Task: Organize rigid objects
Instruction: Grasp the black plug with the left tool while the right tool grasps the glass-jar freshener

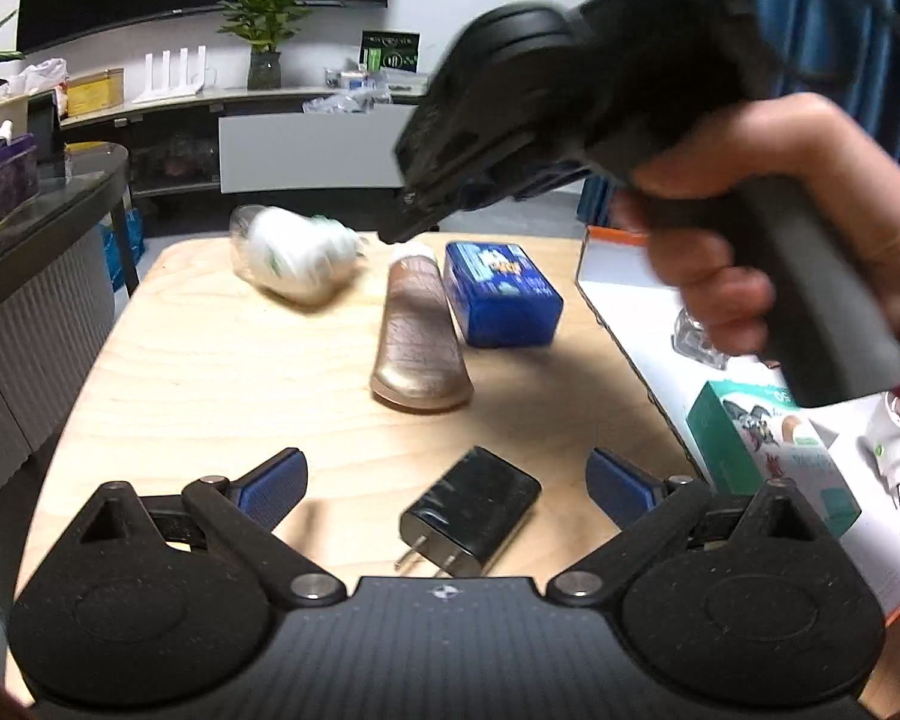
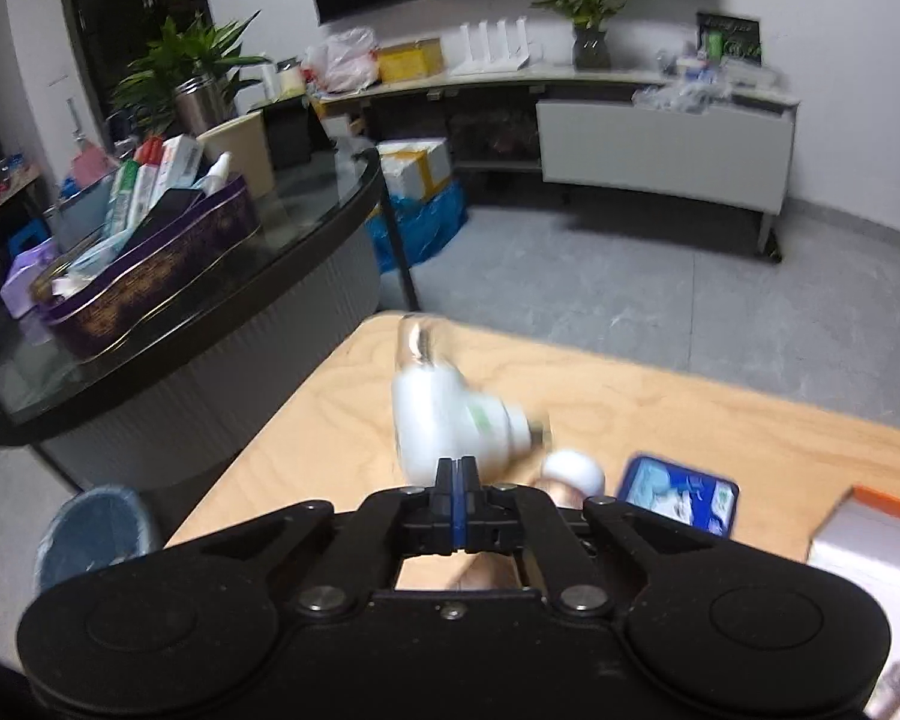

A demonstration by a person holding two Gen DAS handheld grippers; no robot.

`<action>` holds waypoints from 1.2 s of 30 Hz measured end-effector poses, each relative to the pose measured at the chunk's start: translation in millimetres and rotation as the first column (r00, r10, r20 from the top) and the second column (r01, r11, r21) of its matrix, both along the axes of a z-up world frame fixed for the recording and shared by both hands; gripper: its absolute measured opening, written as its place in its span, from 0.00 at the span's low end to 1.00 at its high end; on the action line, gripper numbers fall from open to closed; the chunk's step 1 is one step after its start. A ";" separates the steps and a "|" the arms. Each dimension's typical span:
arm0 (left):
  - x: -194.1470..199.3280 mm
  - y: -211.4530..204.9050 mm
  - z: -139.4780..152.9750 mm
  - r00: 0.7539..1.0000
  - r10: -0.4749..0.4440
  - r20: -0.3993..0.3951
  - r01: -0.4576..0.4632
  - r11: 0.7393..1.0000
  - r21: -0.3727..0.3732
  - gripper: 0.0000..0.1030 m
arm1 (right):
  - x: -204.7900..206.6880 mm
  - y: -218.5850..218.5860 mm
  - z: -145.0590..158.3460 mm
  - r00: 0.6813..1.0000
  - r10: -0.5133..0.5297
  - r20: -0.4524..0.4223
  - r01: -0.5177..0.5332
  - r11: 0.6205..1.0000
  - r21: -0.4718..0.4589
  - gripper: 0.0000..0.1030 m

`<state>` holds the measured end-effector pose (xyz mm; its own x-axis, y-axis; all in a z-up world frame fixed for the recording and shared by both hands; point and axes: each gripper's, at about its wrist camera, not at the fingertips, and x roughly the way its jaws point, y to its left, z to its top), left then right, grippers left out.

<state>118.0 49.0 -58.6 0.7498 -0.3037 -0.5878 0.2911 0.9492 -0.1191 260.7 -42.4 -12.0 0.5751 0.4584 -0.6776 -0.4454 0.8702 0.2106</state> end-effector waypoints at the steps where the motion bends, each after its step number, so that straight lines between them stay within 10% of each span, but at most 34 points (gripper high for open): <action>1: -0.9 0.9 0.3 1.000 0.000 0.001 0.000 1.000 -0.001 0.99 | -3.1 -4.7 -0.3 1.000 0.016 -0.008 -0.015 1.000 0.012 0.03; 4: -2.6 5.7 3.1 1.000 0.015 0.013 -0.015 1.000 -0.008 0.99 | -9.6 -12.2 -1.3 1.000 -0.005 0.008 0.005 1.000 0.012 0.38; 6: -4.7 6.8 3.9 1.000 0.025 0.013 -0.025 1.000 -0.018 0.99 | -7.6 -9.2 1.5 0.999 -0.026 0.048 0.024 0.999 0.024 0.88; 10: -2.4 10.6 2.6 0.999 0.031 0.007 -0.031 0.999 -0.039 0.99 | 7.4 23.0 8.2 0.987 0.050 0.156 -0.050 0.999 -0.002 0.99; 15: 2.5 14.1 0.9 1.000 0.022 0.002 -0.022 0.997 -0.074 0.99 | 37.7 83.4 -7.7 0.945 0.262 0.197 -0.211 0.945 -0.249 0.99; 22: 12.7 23.9 -3.7 0.998 0.051 -0.030 -0.054 0.988 -0.144 0.99 | 70.9 124.0 -49.9 0.859 0.507 0.071 -0.406 0.760 -0.509 0.98; 25: 16.3 24.0 -3.9 0.998 0.059 -0.033 -0.063 0.985 -0.162 0.99 | 84.2 117.5 -51.4 0.898 0.429 0.097 -0.347 0.827 -0.442 0.64; 36: 5.0 12.0 -5.0 1.000 -0.010 0.025 0.012 0.998 -0.056 0.99 | 63.8 48.7 -14.5 0.986 0.130 0.100 -0.125 0.991 -0.056 0.48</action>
